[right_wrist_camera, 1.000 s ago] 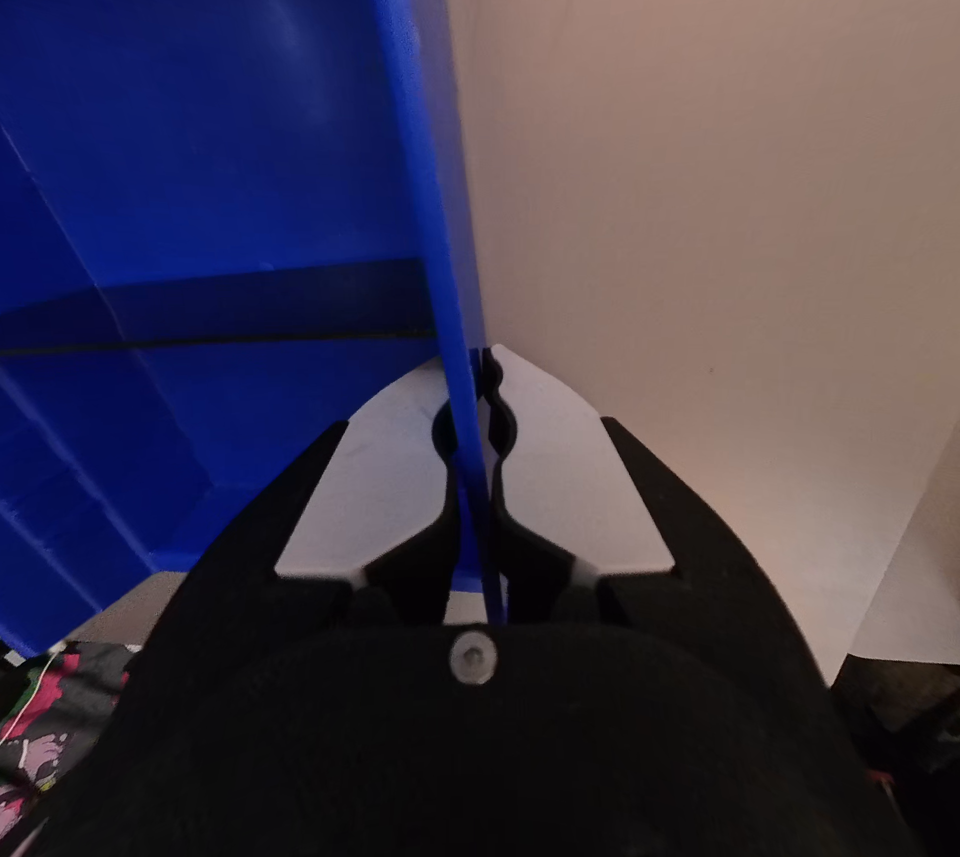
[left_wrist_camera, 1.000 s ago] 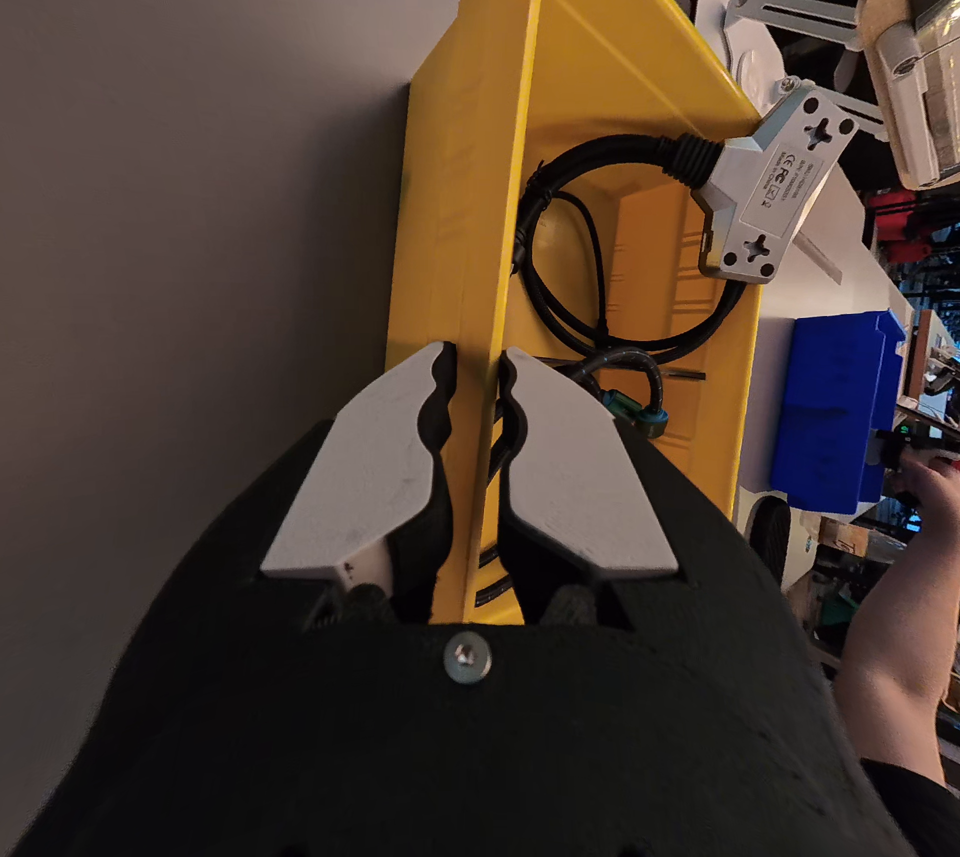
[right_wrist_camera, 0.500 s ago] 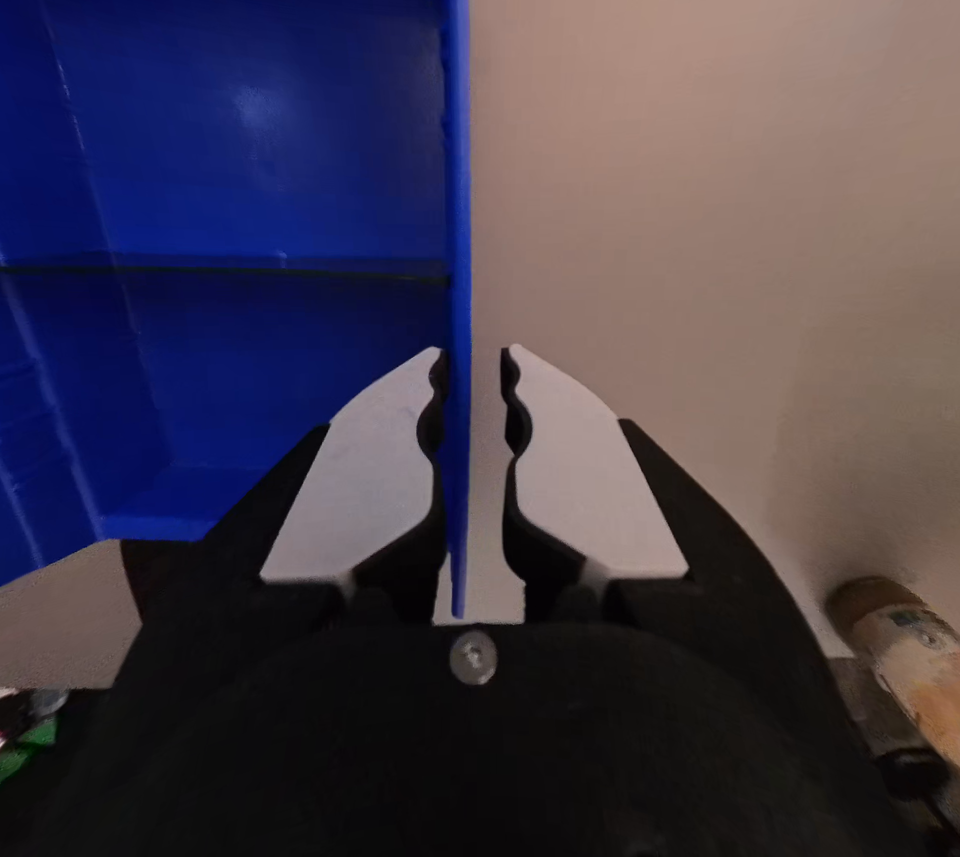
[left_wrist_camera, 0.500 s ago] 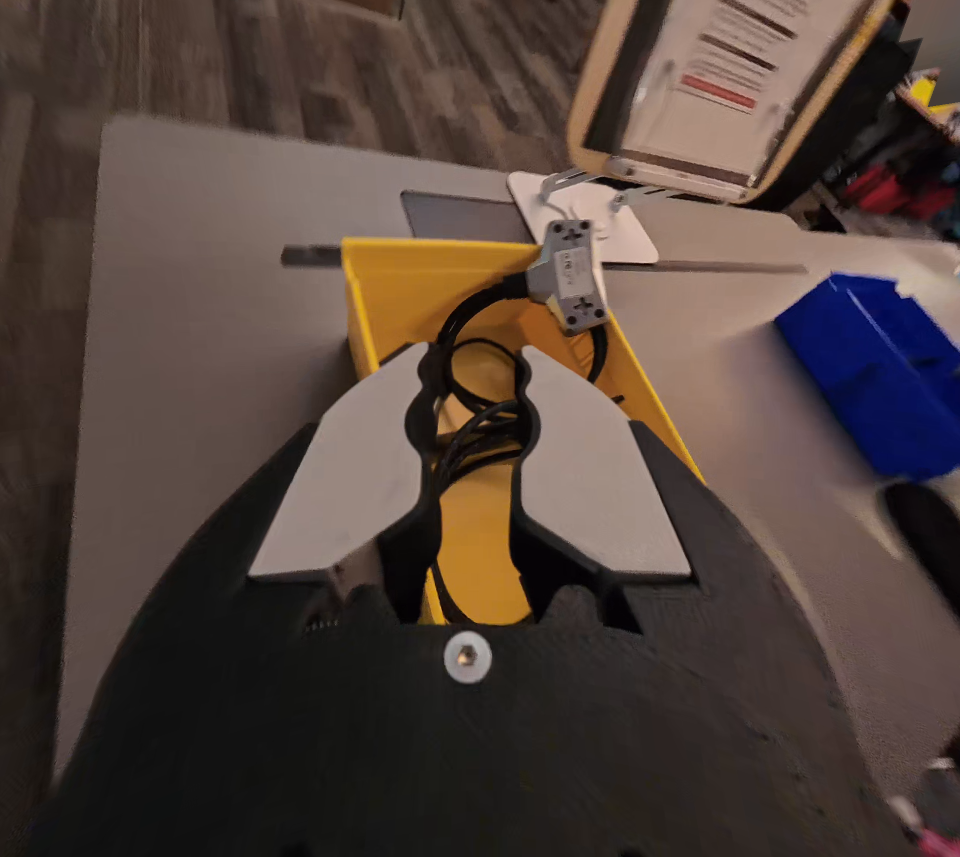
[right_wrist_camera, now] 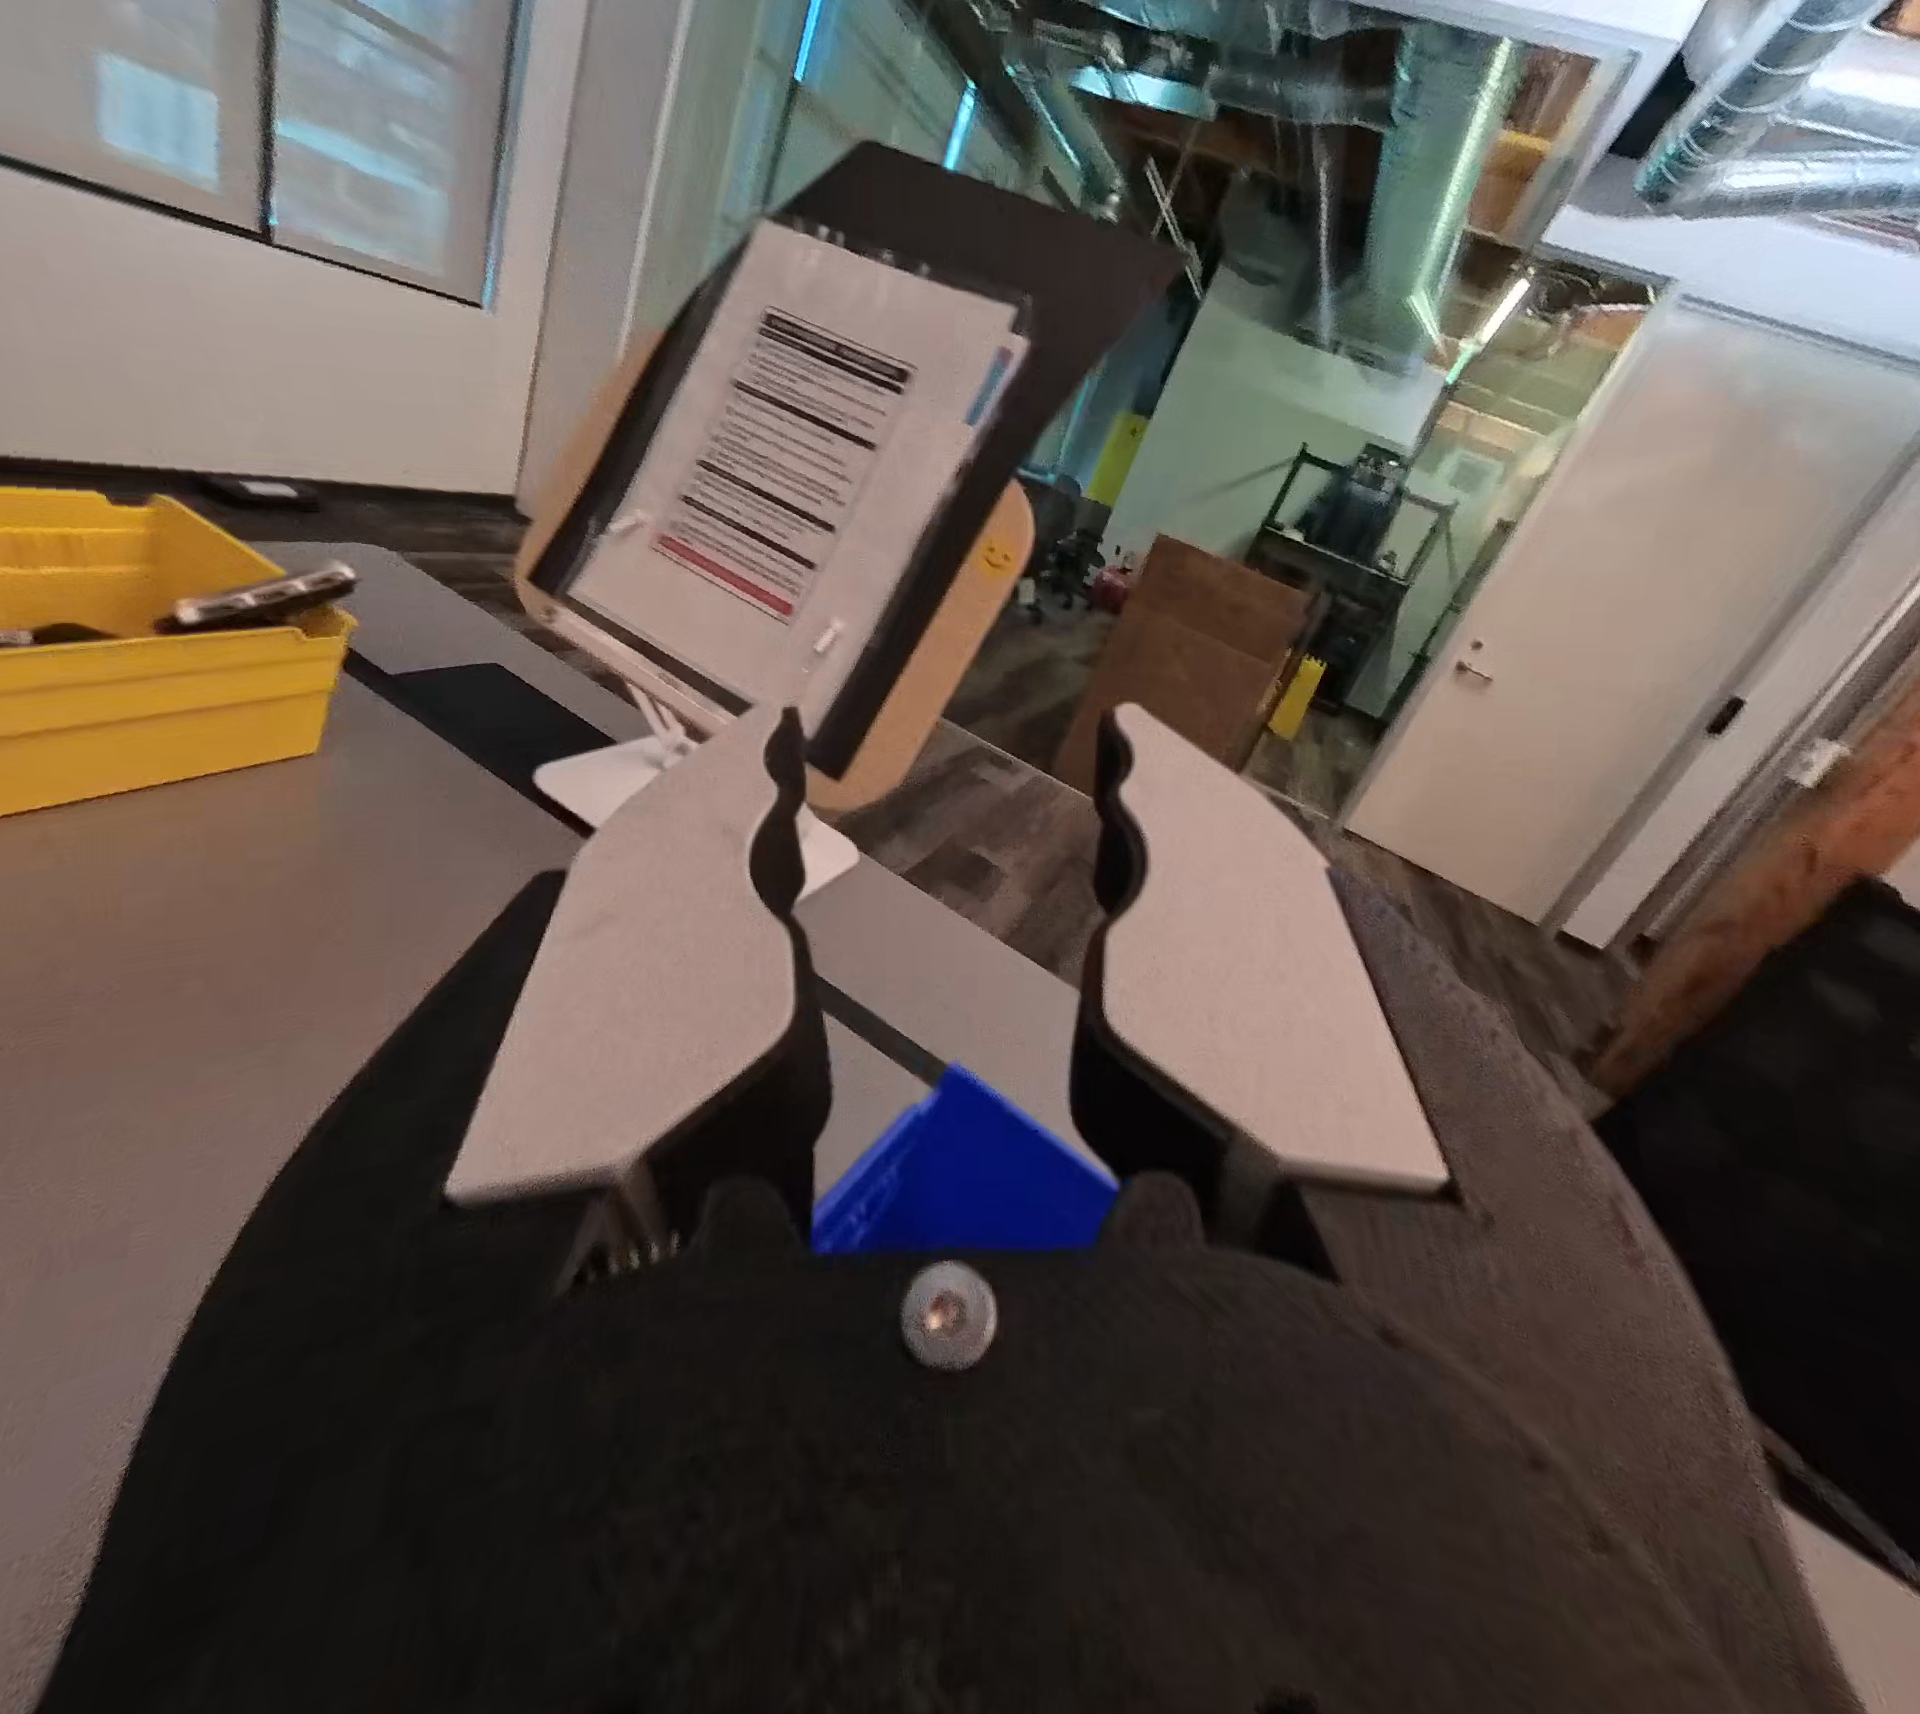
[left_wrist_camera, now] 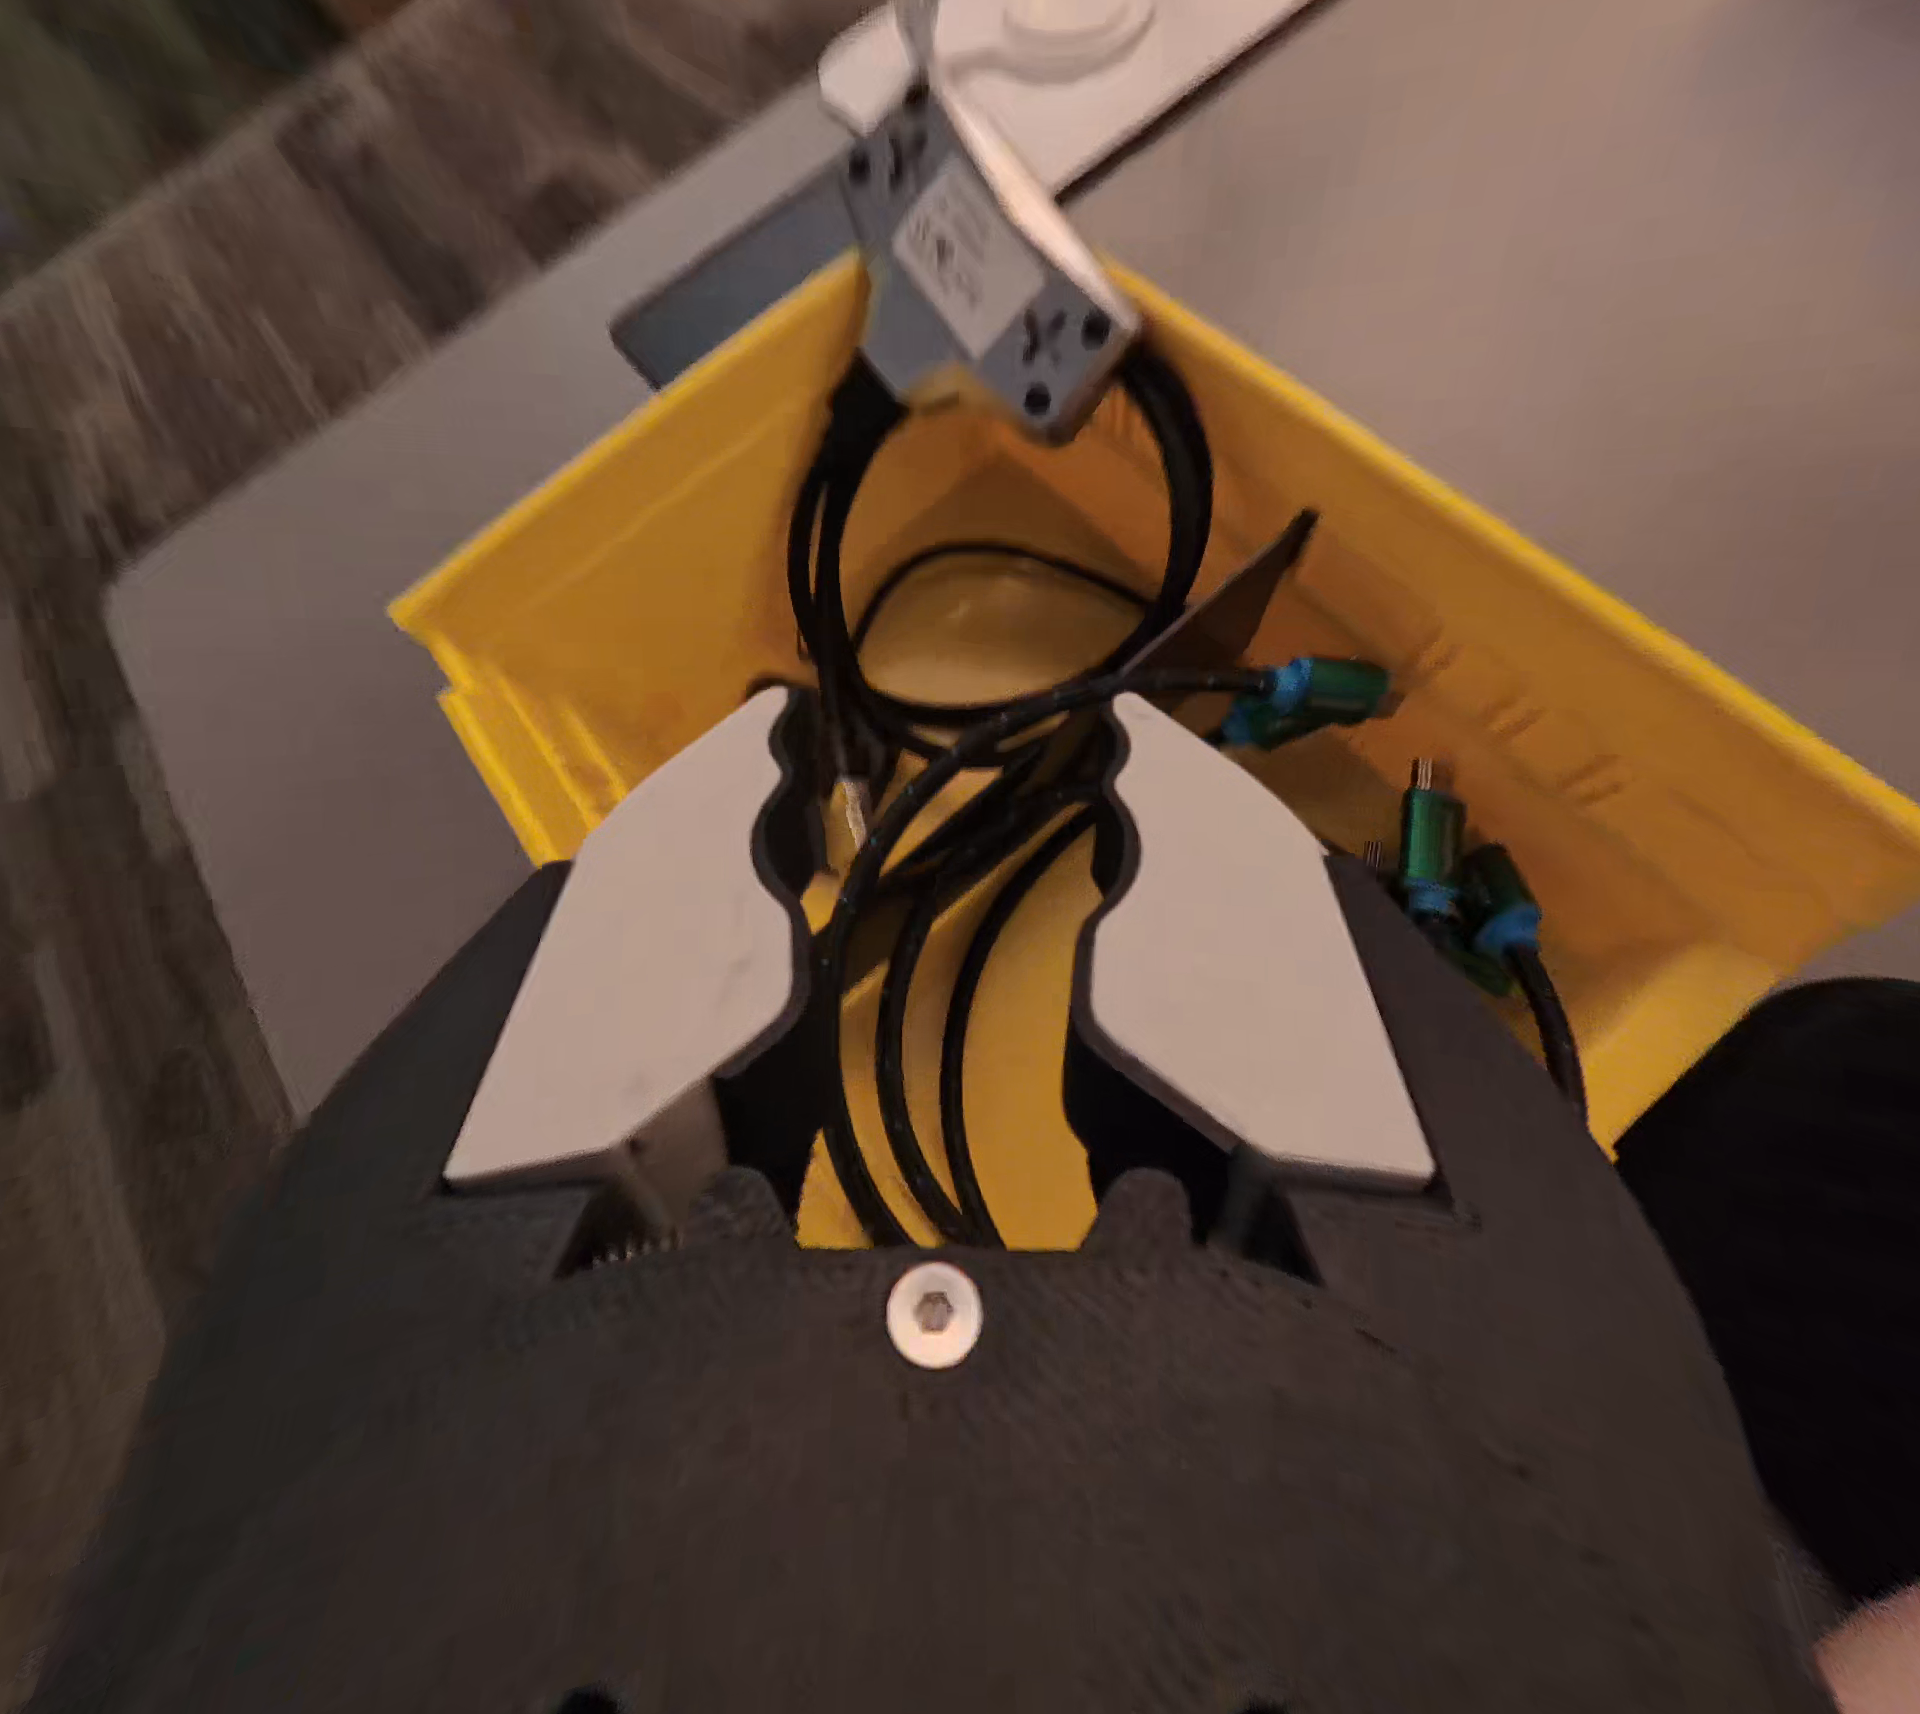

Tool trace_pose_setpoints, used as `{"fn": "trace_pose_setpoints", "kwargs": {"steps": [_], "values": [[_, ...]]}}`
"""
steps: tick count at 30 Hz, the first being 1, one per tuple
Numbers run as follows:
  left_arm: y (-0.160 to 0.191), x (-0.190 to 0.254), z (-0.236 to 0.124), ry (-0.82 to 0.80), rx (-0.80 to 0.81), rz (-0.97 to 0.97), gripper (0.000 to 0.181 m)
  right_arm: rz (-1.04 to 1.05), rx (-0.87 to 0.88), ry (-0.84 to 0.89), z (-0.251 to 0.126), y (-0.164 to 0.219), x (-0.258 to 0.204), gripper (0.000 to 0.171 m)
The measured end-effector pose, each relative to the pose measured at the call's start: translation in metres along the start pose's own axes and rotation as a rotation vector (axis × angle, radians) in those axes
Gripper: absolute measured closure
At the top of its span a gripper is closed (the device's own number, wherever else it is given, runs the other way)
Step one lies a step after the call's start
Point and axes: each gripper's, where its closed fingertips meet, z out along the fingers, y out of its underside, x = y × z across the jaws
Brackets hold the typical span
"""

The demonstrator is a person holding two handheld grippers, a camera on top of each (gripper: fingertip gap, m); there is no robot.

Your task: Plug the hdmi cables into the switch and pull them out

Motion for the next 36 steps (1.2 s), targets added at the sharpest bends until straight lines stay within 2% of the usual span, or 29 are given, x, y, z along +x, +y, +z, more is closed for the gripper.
{"fn": "trace_pose_setpoints", "kwargs": {"steps": [3,7,9,10,13,15,17,22,25,27,30,33,36], "values": [[0.028,-0.009,0.019,-0.044,-0.200,-0.015,0.133,-0.024,0.077,-0.114,0.019,-0.043,-0.035,0.117],[0.057,-0.019,0.031,-0.110,-0.395,0.014,0.140,-0.071,0.214,-0.218,0.025,-0.086,-0.073,0.118],[0.061,-0.017,0.033,-0.086,-0.418,0.024,0.148,-0.091,0.262,-0.242,0.026,-0.093,-0.087,0.126],[0.060,-0.012,0.033,-0.060,-0.419,0.030,0.161,-0.110,0.259,-0.262,0.027,-0.091,-0.094,0.127],[0.052,-0.017,0.017,-0.137,-0.424,0.108,0.167,-0.217,0.164,-0.271,0.032,-0.073,-0.111,0.127],[0.031,-0.019,-0.008,-0.227,-0.383,0.157,0.172,-0.318,0.102,-0.228,0.031,-0.063,-0.111,0.126],[-0.005,-0.017,-0.042,-0.355,-0.278,0.217,0.175,-0.381,0.080,-0.177,0.029,-0.062,-0.108,0.127],[-0.099,0.017,-0.150,-0.730,0.072,0.281,0.178,-0.347,0.123,-0.163,0.015,-0.075,-0.107,0.132],[-0.135,0.058,-0.184,-0.771,0.261,0.271,0.179,-0.326,0.113,-0.121,0.010,-0.072,-0.092,0.132],[-0.154,0.081,-0.189,-0.735,0.363,0.199,0.179,-0.303,0.099,-0.105,0.008,-0.068,-0.082,0.132],[-0.188,0.132,-0.159,-0.524,0.467,0.199,0.178,-0.261,0.098,-0.092,0.005,-0.064,-0.068,0.132],[-0.217,0.210,-0.096,-0.154,0.490,0.285,0.179,-0.233,0.084,-0.085,0.004,-0.057,-0.060,0.132],[-0.222,0.272,-0.014,0.141,0.386,0.266,0.179,-0.241,0.054,-0.071,0.004,-0.051,-0.053,0.133]]}}
